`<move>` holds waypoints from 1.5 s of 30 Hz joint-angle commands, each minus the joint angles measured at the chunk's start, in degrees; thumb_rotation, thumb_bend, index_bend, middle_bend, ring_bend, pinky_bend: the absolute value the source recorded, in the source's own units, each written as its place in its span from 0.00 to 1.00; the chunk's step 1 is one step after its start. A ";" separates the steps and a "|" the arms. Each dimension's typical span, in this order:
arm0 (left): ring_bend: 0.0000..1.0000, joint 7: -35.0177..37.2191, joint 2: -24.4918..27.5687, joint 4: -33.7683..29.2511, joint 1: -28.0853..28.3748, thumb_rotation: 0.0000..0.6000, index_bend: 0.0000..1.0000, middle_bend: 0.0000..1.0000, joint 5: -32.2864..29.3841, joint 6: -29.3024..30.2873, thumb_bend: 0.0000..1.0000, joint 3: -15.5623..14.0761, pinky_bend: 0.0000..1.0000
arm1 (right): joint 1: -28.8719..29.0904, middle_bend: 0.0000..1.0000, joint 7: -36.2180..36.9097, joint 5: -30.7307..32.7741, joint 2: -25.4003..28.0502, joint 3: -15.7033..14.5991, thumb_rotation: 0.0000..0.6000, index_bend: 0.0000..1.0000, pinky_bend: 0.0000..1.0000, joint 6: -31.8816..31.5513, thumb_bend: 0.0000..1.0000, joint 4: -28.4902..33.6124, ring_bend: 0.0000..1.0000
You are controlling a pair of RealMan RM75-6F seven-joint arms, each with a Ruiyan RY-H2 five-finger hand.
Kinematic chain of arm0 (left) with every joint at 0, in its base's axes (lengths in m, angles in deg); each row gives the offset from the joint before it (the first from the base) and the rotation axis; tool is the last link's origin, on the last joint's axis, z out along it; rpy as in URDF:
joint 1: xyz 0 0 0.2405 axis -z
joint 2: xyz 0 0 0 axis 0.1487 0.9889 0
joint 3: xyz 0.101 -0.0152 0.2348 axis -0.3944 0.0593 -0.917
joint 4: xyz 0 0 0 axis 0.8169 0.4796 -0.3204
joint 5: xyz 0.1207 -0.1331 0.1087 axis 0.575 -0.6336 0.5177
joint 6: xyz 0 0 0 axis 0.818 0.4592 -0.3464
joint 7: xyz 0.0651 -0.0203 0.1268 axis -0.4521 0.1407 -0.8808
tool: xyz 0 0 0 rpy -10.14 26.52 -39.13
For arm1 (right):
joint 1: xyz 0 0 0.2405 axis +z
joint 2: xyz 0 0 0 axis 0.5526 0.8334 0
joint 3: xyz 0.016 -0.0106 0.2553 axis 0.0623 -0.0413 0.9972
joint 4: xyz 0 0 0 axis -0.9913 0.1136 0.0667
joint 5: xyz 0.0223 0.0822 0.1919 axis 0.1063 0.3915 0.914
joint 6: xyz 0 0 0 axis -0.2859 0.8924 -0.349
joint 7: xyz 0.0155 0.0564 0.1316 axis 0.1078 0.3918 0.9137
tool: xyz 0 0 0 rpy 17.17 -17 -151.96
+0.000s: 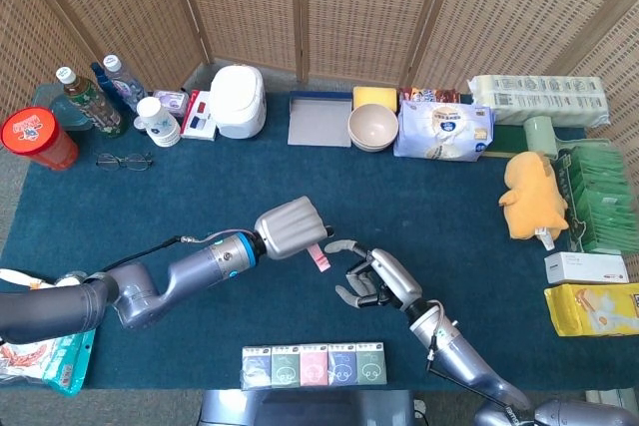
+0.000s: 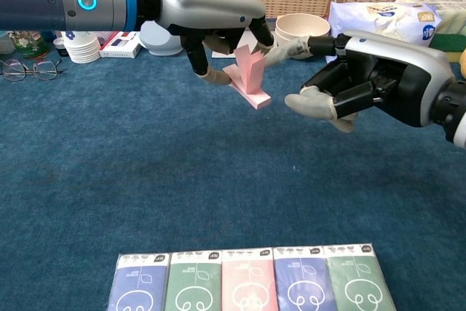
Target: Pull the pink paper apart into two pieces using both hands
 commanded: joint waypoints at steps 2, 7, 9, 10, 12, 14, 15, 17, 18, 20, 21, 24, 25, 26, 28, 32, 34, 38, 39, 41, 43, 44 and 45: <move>0.96 -0.07 0.19 -0.37 -0.05 1.00 0.64 1.00 0.13 0.06 0.39 -0.13 0.98 | 0.16 0.91 0.52 0.06 0.06 0.14 1.00 0.24 0.81 0.26 0.39 -0.32 0.88; 0.96 -0.27 0.26 -0.64 0.00 1.00 0.64 1.00 -0.04 0.01 0.39 -0.10 0.98 | 0.59 0.91 0.46 -0.09 -0.31 0.06 1.00 0.24 0.81 0.82 0.39 -0.41 0.88; 0.96 -0.33 0.18 -0.59 0.03 1.00 0.64 1.00 -0.19 0.01 0.39 -0.03 0.98 | 0.68 0.91 0.30 -0.11 -0.45 0.00 1.00 0.24 0.81 0.92 0.39 -0.38 0.88; 0.96 -0.37 0.12 -0.54 0.06 1.00 0.64 1.00 -0.26 -0.02 0.39 -0.01 0.98 | 0.72 0.91 0.24 -0.09 -0.53 -0.02 1.00 0.24 0.81 0.96 0.39 -0.33 0.88; 0.96 -0.40 -0.02 -0.44 0.10 1.00 0.64 1.00 -0.42 -0.11 0.39 0.02 0.98 | 0.81 0.91 0.02 -0.11 -0.67 -0.10 1.00 0.24 0.81 1.07 0.39 -0.22 0.88; 0.96 -0.48 -0.18 -0.30 0.11 1.00 0.64 1.00 -0.58 -0.16 0.39 0.01 0.98 | 0.91 0.91 -0.23 0.00 -0.80 -0.06 1.00 0.24 0.81 1.14 0.39 -0.10 0.88; 0.96 -0.48 -0.27 -0.25 0.10 1.00 0.64 1.00 -0.72 -0.18 0.39 0.01 0.98 | 0.99 0.91 -0.45 0.06 -0.87 -0.03 1.00 0.24 0.81 1.21 0.39 -0.02 0.88; 0.96 -0.47 -0.36 -0.24 0.07 1.00 0.64 1.00 -0.96 -0.20 0.39 0.04 0.98 | 1.09 0.91 -0.68 0.17 -0.96 0.03 1.00 0.24 0.81 1.27 0.39 0.09 0.88; 0.96 -0.51 -0.39 -0.24 0.05 1.00 0.64 1.00 -1.03 -0.17 0.39 0.04 0.98 | 1.14 0.91 -0.81 0.22 -0.98 0.06 1.00 0.24 0.81 1.31 0.39 0.16 0.88; 0.96 -0.58 -0.39 -0.19 0.03 1.00 0.64 1.00 -1.05 -0.15 0.39 0.00 0.98 | 1.16 0.91 -0.97 0.23 -0.99 0.05 1.00 0.24 0.81 1.30 0.39 0.24 0.88; 0.96 -0.59 -0.37 -0.15 0.02 1.00 0.64 1.00 -1.11 -0.15 0.39 0.00 0.98 | 1.15 0.91 -1.07 0.26 -0.98 0.03 1.00 0.25 0.81 1.25 0.39 0.28 0.88; 0.96 -0.60 -0.26 -0.07 -0.02 1.00 0.64 1.00 -1.24 -0.09 0.39 0.02 0.98 | 1.01 0.91 -1.22 0.31 -0.87 -0.08 1.00 0.25 0.81 1.09 0.39 0.34 0.88; 0.96 -0.56 -0.24 -0.05 -0.04 1.00 0.64 1.00 -1.31 -0.07 0.39 0.05 0.98 | 0.96 0.91 -1.17 0.33 -0.83 -0.11 1.00 0.26 0.81 1.05 0.39 0.37 0.88; 0.96 -0.54 -0.21 -0.03 -0.06 1.00 0.64 1.00 -1.37 -0.05 0.39 0.07 0.98 | 0.93 0.91 -1.14 0.32 -0.78 -0.15 1.00 0.26 0.81 1.02 0.39 0.37 0.88; 0.96 -0.50 -0.17 -0.04 -0.10 1.00 0.64 1.00 -1.46 -0.04 0.39 0.05 0.98 | 0.86 0.91 -1.11 0.28 -0.73 -0.25 1.00 0.27 0.81 0.98 0.39 0.34 0.88; 0.96 -0.53 -0.09 0.00 -0.16 1.00 0.64 1.00 -1.40 0.02 0.39 -0.07 0.98 | 0.71 0.91 -0.89 0.18 -0.61 -0.36 1.00 0.27 0.81 0.81 0.39 0.29 0.88; 0.96 -0.51 -0.07 0.01 -0.19 1.00 0.64 1.00 -1.42 0.03 0.39 -0.09 0.98 | 0.66 0.91 -0.77 0.13 -0.57 -0.39 1.00 0.28 0.81 0.74 0.39 0.27 0.88; 0.96 -0.38 -0.04 -0.14 -0.23 1.00 0.64 1.00 -1.38 0.09 0.39 -0.13 0.98 | 0.58 0.91 -0.51 0.03 -0.43 -0.41 1.00 0.29 0.81 0.62 0.39 0.15 0.88; 0.96 -0.35 -0.03 -0.20 -0.23 1.00 0.64 1.00 -1.30 0.12 0.39 -0.17 0.98 | 0.54 0.91 -0.40 -0.01 -0.38 -0.41 1.00 0.29 0.81 0.56 0.39 0.11 0.88; 0.96 -0.30 -0.03 -0.28 -0.22 1.00 0.64 1.00 -1.24 0.09 0.39 -0.20 0.98 | 0.51 0.91 -0.28 -0.02 -0.35 -0.40 1.00 0.29 0.81 0.50 0.39 0.04 0.88; 0.96 -0.32 -0.08 -0.31 -0.18 1.00 0.64 1.00 -1.15 0.01 0.39 -0.29 0.98 | 0.53 0.91 -0.28 -0.10 -0.34 -0.38 1.00 0.29 0.81 0.47 0.39 0.02 0.88; 0.96 -0.34 -0.11 -0.31 -0.17 1.00 0.64 1.00 -1.13 -0.01 0.39 -0.30 0.98 | 0.55 0.91 -0.30 -0.12 -0.36 -0.37 1.00 0.30 0.81 0.46 0.39 0.02 0.88; 0.96 -0.38 -0.14 -0.33 -0.14 1.00 0.64 1.00 -1.12 -0.05 0.39 -0.32 0.98 | 0.57 0.91 -0.38 -0.20 -0.41 -0.41 1.00 0.30 0.81 0.46 0.39 0.04 0.88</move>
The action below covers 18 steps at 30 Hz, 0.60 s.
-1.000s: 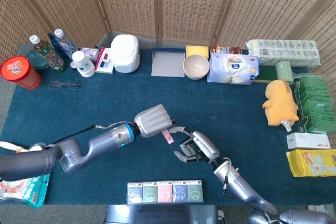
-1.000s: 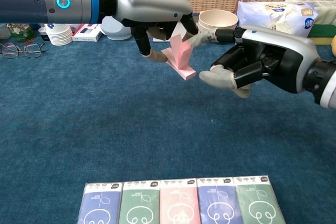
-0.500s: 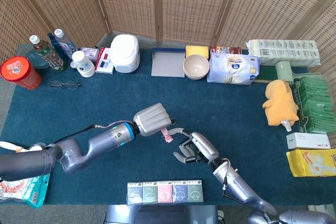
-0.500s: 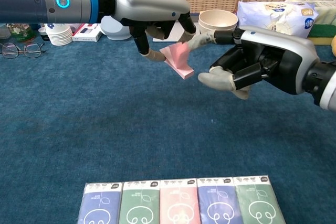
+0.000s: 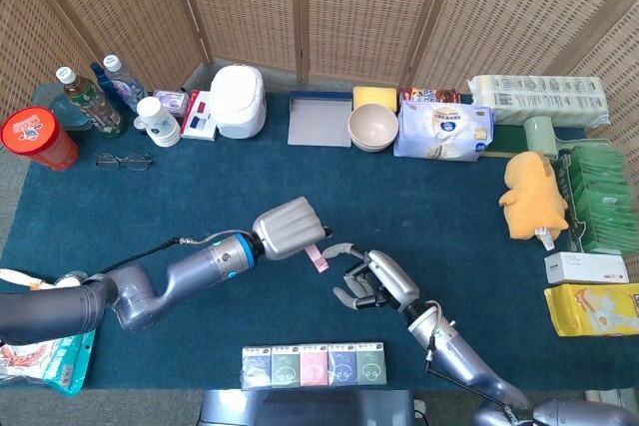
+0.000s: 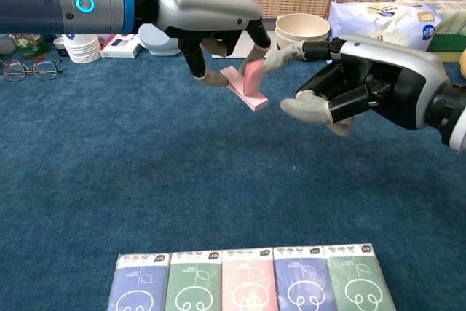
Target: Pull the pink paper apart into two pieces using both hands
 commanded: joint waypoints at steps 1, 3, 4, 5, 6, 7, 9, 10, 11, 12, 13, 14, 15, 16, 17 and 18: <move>0.96 -0.04 -0.05 -0.06 0.05 1.00 0.64 1.00 -0.04 -0.09 0.39 0.00 0.98 | 0.04 0.91 -0.17 -0.04 -0.12 -0.01 1.00 0.31 0.81 -0.02 0.39 0.01 0.88; 0.96 -0.11 -0.07 -0.12 0.12 1.00 0.64 1.00 -0.14 -0.21 0.39 0.03 0.98 | 0.11 0.91 -0.40 0.04 -0.25 0.01 1.00 0.32 0.81 0.05 0.39 0.01 0.88; 0.96 -0.17 -0.06 -0.19 0.14 1.00 0.64 1.00 -0.15 -0.24 0.39 0.03 0.98 | 0.14 0.91 -0.48 0.09 -0.33 0.03 1.00 0.32 0.81 0.07 0.39 0.02 0.88; 0.96 -0.23 -0.05 -0.26 0.16 1.00 0.64 1.00 -0.17 -0.26 0.39 0.03 0.98 | 0.15 0.91 -0.59 0.16 -0.43 0.07 1.00 0.33 0.81 0.04 0.39 -0.01 0.88; 0.96 -0.29 -0.02 -0.34 0.18 1.00 0.64 1.00 -0.24 -0.30 0.39 0.05 0.98 | 0.16 0.91 -0.82 0.24 -0.56 0.08 1.00 0.33 0.81 0.02 0.39 -0.08 0.88; 0.96 -0.34 -0.02 -0.37 0.20 1.00 0.64 1.00 -0.30 -0.34 0.39 0.07 0.98 | 0.16 0.91 -0.97 0.33 -0.67 0.12 1.00 0.34 0.81 -0.02 0.39 -0.11 0.88; 0.96 -0.45 -0.05 -0.41 0.22 1.00 0.64 1.00 -0.53 -0.45 0.39 0.09 0.98 | 0.18 0.91 -1.31 0.53 -0.90 0.18 1.00 0.34 0.81 -0.07 0.39 -0.15 0.88; 0.96 -0.52 -0.07 -0.42 0.24 1.00 0.64 1.00 -0.64 -0.54 0.39 0.09 0.98 | 0.19 0.91 -1.43 0.60 -0.99 0.22 1.00 0.34 0.81 -0.08 0.39 -0.16 0.88; 0.96 -0.58 -0.11 -0.44 0.26 1.00 0.64 1.00 -0.76 -0.63 0.39 0.08 0.98 | 0.20 0.91 -1.51 0.66 -1.07 0.25 1.00 0.35 0.81 -0.09 0.39 -0.18 0.88; 0.96 -0.65 -0.15 -0.44 0.29 1.00 0.64 1.00 -0.91 -0.74 0.39 0.08 0.98 | 0.22 0.91 -1.57 0.74 -1.13 0.28 1.00 0.35 0.81 -0.06 0.39 -0.19 0.88; 0.96 -0.71 -0.19 -0.45 0.32 1.00 0.64 1.00 -1.01 -0.82 0.39 0.08 0.98 | 0.24 0.91 -1.62 0.81 -1.17 0.31 1.00 0.35 0.81 -0.03 0.39 -0.22 0.88; 0.96 -0.71 -0.29 -0.50 0.39 1.00 0.64 1.00 -1.25 -1.05 0.39 0.10 0.98 | 0.29 0.91 -1.68 0.91 -1.25 0.33 1.00 0.35 0.81 0.07 0.39 -0.25 0.88; 0.96 -0.80 -0.38 -0.56 0.48 1.00 0.64 1.00 -1.53 -1.24 0.39 0.16 0.98 | 0.33 0.91 -1.70 1.02 -1.32 0.37 1.00 0.35 0.81 0.16 0.39 -0.28 0.88; 0.96 -0.89 -0.43 -0.59 0.53 1.00 0.64 1.00 -1.68 -1.31 0.39 0.21 0.98 | 0.36 0.91 -1.74 1.06 -1.35 0.38 1.00 0.35 0.81 0.22 0.39 -0.31 0.88; 0.96 -0.98 -0.50 -0.64 0.59 1.00 0.64 1.00 -1.81 -1.38 0.39 0.27 0.98 | 0.37 0.91 -1.79 1.13 -1.39 0.40 1.00 0.35 0.81 0.25 0.39 -0.36 0.88; 0.96 -1.09 -0.57 -0.70 0.67 1.00 0.64 1.00 -1.96 -1.46 0.39 0.32 0.98 | 0.40 0.91 -1.81 1.19 -1.42 0.43 1.00 0.35 0.81 0.30 0.39 -0.37 0.88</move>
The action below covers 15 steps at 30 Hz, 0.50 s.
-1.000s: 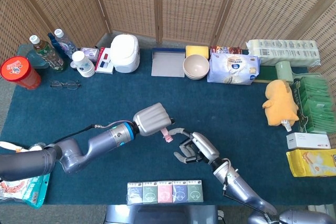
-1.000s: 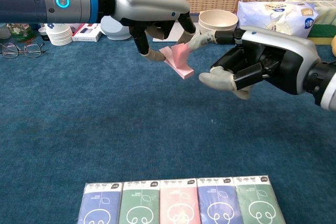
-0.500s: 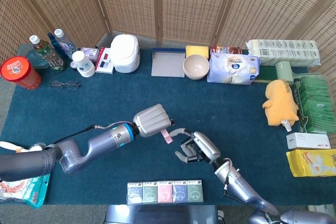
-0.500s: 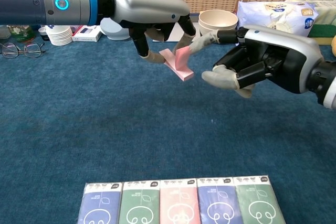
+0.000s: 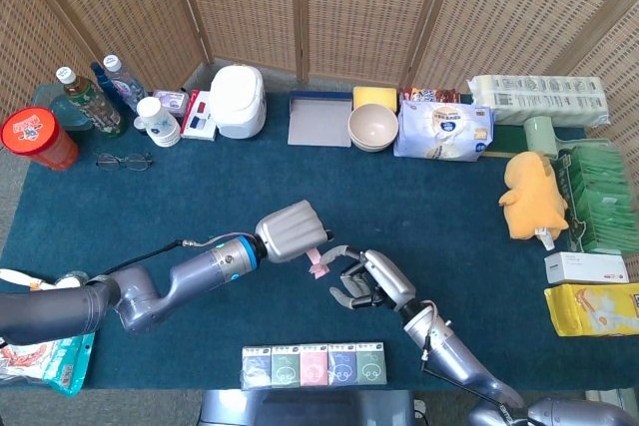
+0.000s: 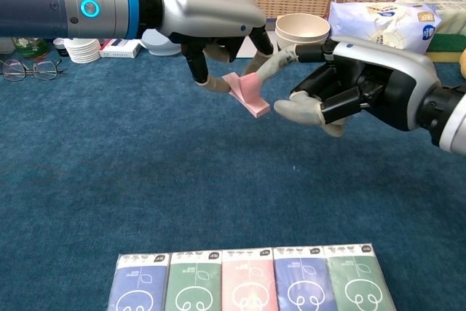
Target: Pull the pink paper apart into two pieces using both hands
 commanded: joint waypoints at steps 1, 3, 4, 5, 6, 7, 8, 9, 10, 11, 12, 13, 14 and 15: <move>0.96 -0.21 -0.16 -0.12 0.17 1.00 0.64 1.00 -0.29 -0.20 0.39 0.12 0.98 | 0.05 0.91 -0.03 0.09 -0.05 0.07 1.00 0.35 0.81 0.08 0.39 -0.04 0.88; 0.96 -0.34 -0.22 -0.19 0.31 1.00 0.64 1.00 -0.53 -0.42 0.39 0.16 0.98 | 0.08 0.91 -0.07 0.08 -0.04 0.07 1.00 0.35 0.81 0.12 0.39 -0.06 0.88; 0.96 -0.43 -0.24 -0.21 0.38 1.00 0.64 1.00 -0.65 -0.52 0.39 0.18 0.98 | 0.09 0.91 -0.07 0.09 -0.04 0.10 1.00 0.36 0.81 0.14 0.39 -0.06 0.88; 0.96 -0.56 -0.30 -0.22 0.48 1.00 0.64 1.00 -0.82 -0.65 0.39 0.22 0.98 | 0.10 0.91 -0.07 0.11 -0.03 0.12 1.00 0.36 0.81 0.17 0.39 -0.05 0.88; 0.96 -0.64 -0.32 -0.23 0.53 1.00 0.64 1.00 -0.92 -0.74 0.39 0.23 0.98 | 0.11 0.91 -0.09 0.12 -0.04 0.13 1.00 0.36 0.81 0.16 0.39 -0.06 0.88; 0.96 -0.72 -0.33 -0.28 0.59 1.00 0.64 1.00 -1.07 -0.81 0.39 0.28 0.98 | 0.11 0.91 -0.11 0.11 -0.05 0.13 1.00 0.36 0.81 0.17 0.39 -0.05 0.88; 0.96 -0.80 -0.38 -0.33 0.66 1.00 0.64 1.00 -1.26 -0.88 0.39 0.34 0.98 | 0.12 0.91 -0.11 0.12 -0.05 0.15 1.00 0.36 0.81 0.18 0.39 -0.03 0.88; 0.96 -0.85 -0.40 -0.38 0.71 1.00 0.64 1.00 -1.42 -0.93 0.39 0.38 0.98 | 0.13 0.91 -0.14 0.12 -0.03 0.15 1.00 0.36 0.81 0.21 0.39 -0.03 0.88; 0.96 -0.87 -0.42 -0.44 0.74 1.00 0.64 1.00 -1.60 -0.97 0.39 0.44 0.98 | 0.14 0.91 -0.18 0.13 -0.02 0.14 1.00 0.37 0.81 0.23 0.39 -0.03 0.88; 0.96 -0.93 -0.42 -0.48 0.77 1.00 0.64 1.00 -1.74 -1.00 0.39 0.46 0.98 | 0.13 0.91 -0.13 0.12 0.00 0.15 1.00 0.37 0.81 0.23 0.39 0.01 0.88; 0.96 -0.98 -0.41 -0.51 0.80 1.00 0.64 1.00 -1.87 -1.04 0.39 0.47 0.98 | 0.13 0.91 -0.10 0.10 0.02 0.14 1.00 0.37 0.81 0.22 0.39 0.03 0.88; 0.96 -1.05 -0.40 -0.51 0.82 1.00 0.64 1.00 -1.99 -1.06 0.39 0.48 0.98 | 0.11 0.91 -0.10 0.07 0.02 0.14 1.00 0.37 0.81 0.19 0.39 0.02 0.88; 0.96 -1.13 -0.38 -0.51 0.84 1.00 0.64 1.00 -2.12 -1.10 0.39 0.47 0.98 | 0.11 0.91 -0.06 0.06 0.03 0.14 1.00 0.38 0.81 0.20 0.39 0.04 0.88; 0.96 -1.17 -0.37 -0.55 0.86 1.00 0.64 1.00 -2.32 -1.12 0.39 0.50 0.98 | 0.11 0.91 -0.05 0.02 0.01 0.14 1.00 0.38 0.81 0.18 0.39 0.05 0.88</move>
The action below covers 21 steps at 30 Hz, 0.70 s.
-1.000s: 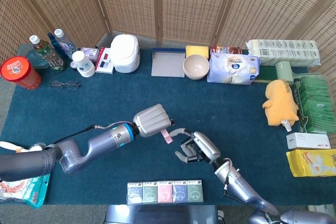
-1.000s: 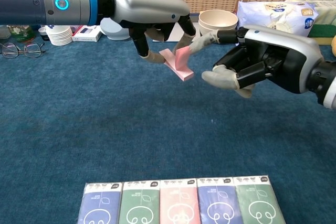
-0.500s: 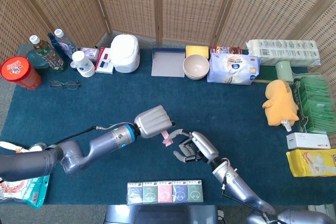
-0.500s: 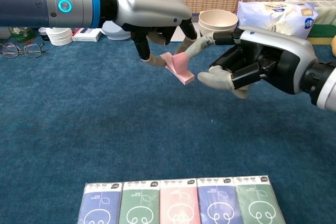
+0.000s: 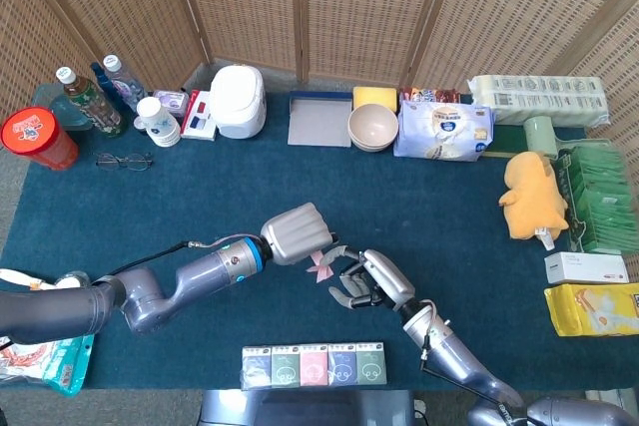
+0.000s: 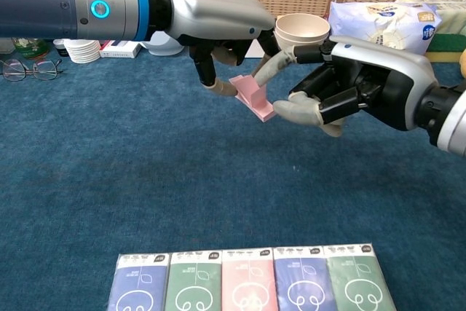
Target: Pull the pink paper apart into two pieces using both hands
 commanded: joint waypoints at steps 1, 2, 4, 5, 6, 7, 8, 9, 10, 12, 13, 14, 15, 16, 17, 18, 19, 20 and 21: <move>0.96 -0.09 0.03 -0.09 0.04 1.00 0.64 1.00 -0.38 -0.06 0.39 0.05 0.98 | 0.00 0.91 -0.03 -0.07 -0.05 -0.01 1.00 0.38 0.81 -0.03 0.39 0.00 0.88; 0.96 -0.12 0.05 -0.14 0.06 1.00 0.64 1.00 -0.50 -0.09 0.39 0.06 0.98 | 0.01 0.91 -0.04 -0.09 -0.07 -0.01 1.00 0.38 0.81 -0.03 0.39 -0.02 0.88; 0.96 -0.22 0.11 -0.25 0.12 1.00 0.64 1.00 -0.77 -0.18 0.39 0.07 0.98 | 0.04 0.91 -0.03 -0.06 -0.13 0.01 1.00 0.38 0.81 0.01 0.39 -0.09 0.88; 0.96 -0.26 0.12 -0.29 0.13 1.00 0.64 1.00 -0.85 -0.20 0.39 0.08 0.98 | 0.05 0.91 -0.05 -0.06 -0.15 0.00 1.00 0.38 0.81 0.03 0.39 -0.12 0.88; 0.96 -0.33 0.15 -0.35 0.16 1.00 0.64 1.00 -0.96 -0.23 0.39 0.08 0.98 | 0.06 0.91 -0.03 -0.04 -0.18 0.01 1.00 0.38 0.81 0.05 0.39 -0.15 0.88; 0.96 -0.39 0.16 -0.40 0.18 1.00 0.64 1.00 -1.05 -0.26 0.39 0.05 0.98 | 0.06 0.91 0.00 -0.01 -0.21 0.04 1.00 0.39 0.81 0.04 0.39 -0.17 0.88; 0.96 -0.48 0.19 -0.47 0.20 1.00 0.64 1.00 -1.16 -0.29 0.39 0.02 0.98 | 0.06 0.91 -0.01 -0.03 -0.23 0.05 1.00 0.39 0.81 0.00 0.39 -0.18 0.88; 0.96 -0.54 0.20 -0.51 0.21 1.00 0.64 1.00 -1.23 -0.29 0.39 -0.01 0.98 | 0.06 0.91 -0.03 -0.04 -0.24 0.05 1.00 0.39 0.81 0.00 0.39 -0.19 0.88; 0.96 -0.57 0.19 -0.57 0.22 1.00 0.64 1.00 -1.33 -0.31 0.39 -0.03 0.98 | 0.06 0.91 -0.06 0.01 -0.26 0.08 1.00 0.40 0.81 -0.02 0.39 -0.21 0.88; 0.96 -0.65 0.16 -0.66 0.23 1.00 0.64 1.00 -1.43 -0.27 0.39 -0.09 0.98 | 0.06 0.91 -0.09 0.07 -0.33 0.14 1.00 0.41 0.81 -0.06 0.39 -0.23 0.88; 0.96 -0.66 0.15 -0.68 0.26 1.00 0.64 1.00 -1.48 -0.31 0.39 -0.11 0.98 | 0.06 0.91 -0.16 0.10 -0.37 0.15 1.00 0.41 0.81 -0.06 0.39 -0.24 0.88; 0.96 -0.68 0.15 -0.70 0.28 1.00 0.64 1.00 -1.50 -0.33 0.39 -0.12 0.98 | 0.07 0.91 -0.20 0.11 -0.38 0.14 1.00 0.41 0.81 -0.05 0.39 -0.25 0.88; 0.96 -0.74 0.17 -0.72 0.31 1.00 0.64 1.00 -1.50 -0.33 0.39 -0.14 0.98 | 0.06 0.91 -0.17 0.15 -0.39 0.15 1.00 0.42 0.81 -0.04 0.39 -0.26 0.88; 0.96 -0.78 0.18 -0.74 0.31 1.00 0.64 1.00 -1.49 -0.29 0.39 -0.17 0.98 | 0.05 0.91 -0.15 0.18 -0.39 0.15 1.00 0.42 0.81 -0.05 0.39 -0.28 0.88; 0.96 -0.78 0.22 -0.79 0.30 1.00 0.64 1.00 -1.49 -0.26 0.39 -0.19 0.98 | 0.02 0.91 -0.14 0.23 -0.38 0.16 1.00 0.42 0.81 -0.07 0.39 -0.32 0.88; 0.96 -0.80 0.27 -0.83 0.30 1.00 0.64 1.00 -1.47 -0.21 0.39 -0.21 0.98 | 0.00 0.91 -0.11 0.26 -0.37 0.18 1.00 0.42 0.81 -0.09 0.39 -0.34 0.88; 0.96 -0.82 0.32 -0.85 0.29 1.00 0.64 1.00 -1.44 -0.17 0.39 -0.25 0.98 | -0.03 0.91 -0.09 0.27 -0.36 0.19 1.00 0.42 0.81 -0.13 0.39 -0.36 0.88; 0.96 -0.82 0.36 -0.86 0.29 1.00 0.64 1.00 -1.43 -0.15 0.39 -0.28 0.98 | -0.03 0.91 -0.07 0.26 -0.35 0.21 1.00 0.42 0.81 -0.15 0.39 -0.37 0.88; 0.96 -0.78 0.38 -0.86 0.26 1.00 0.64 1.00 -1.40 -0.09 0.39 -0.30 0.98 | -0.03 0.91 -0.06 0.25 -0.34 0.23 1.00 0.42 0.81 -0.15 0.39 -0.40 0.88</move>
